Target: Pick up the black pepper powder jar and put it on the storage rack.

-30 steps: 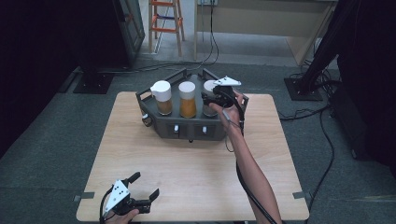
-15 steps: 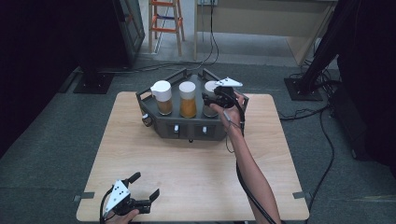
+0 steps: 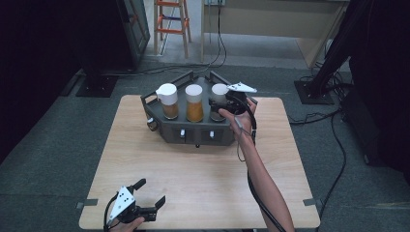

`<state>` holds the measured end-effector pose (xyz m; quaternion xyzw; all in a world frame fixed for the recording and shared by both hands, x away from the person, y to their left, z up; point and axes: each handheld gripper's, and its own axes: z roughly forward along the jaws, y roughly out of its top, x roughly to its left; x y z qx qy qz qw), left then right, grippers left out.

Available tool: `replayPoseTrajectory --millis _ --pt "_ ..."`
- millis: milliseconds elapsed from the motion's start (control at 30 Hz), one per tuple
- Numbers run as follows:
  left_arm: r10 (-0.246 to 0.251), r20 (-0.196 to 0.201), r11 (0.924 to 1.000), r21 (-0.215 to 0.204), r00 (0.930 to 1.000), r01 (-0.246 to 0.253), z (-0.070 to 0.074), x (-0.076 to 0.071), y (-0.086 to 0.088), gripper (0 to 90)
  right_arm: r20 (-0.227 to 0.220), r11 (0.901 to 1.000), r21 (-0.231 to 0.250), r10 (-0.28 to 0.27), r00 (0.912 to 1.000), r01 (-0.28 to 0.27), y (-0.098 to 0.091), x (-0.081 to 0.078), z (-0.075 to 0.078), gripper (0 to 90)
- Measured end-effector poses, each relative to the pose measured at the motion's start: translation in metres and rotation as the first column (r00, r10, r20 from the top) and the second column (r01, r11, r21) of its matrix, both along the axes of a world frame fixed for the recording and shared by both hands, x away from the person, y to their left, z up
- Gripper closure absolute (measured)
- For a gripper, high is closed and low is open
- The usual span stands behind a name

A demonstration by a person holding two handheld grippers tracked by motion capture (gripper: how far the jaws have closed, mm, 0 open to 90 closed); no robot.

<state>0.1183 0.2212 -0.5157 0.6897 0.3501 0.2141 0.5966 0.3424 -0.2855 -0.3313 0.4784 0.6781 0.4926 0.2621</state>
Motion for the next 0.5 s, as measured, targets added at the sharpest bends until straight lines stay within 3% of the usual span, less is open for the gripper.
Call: replayPoseTrajectory --millis 133,233,500 --pt "-0.001 -0.001 1.0000 0.001 1.0000 0.001 0.000 0.000 0.000 0.9 0.009 1.0000 0.007 -0.005 0.9999 0.005 -0.001 -0.005 -0.001 3.3" --pt "0.000 -0.003 1.0000 0.000 1.0000 0.000 0.000 0.000 0.000 0.9 0.008 0.9993 0.037 -0.010 0.9999 0.010 -0.004 -0.008 -0.002 2.2" --pt "0.003 0.004 1.0000 -0.001 1.0000 -0.003 0.000 0.000 0.000 0.9 0.025 0.9992 0.041 -0.003 0.9997 0.002 -0.007 -0.020 -0.003 2.2"
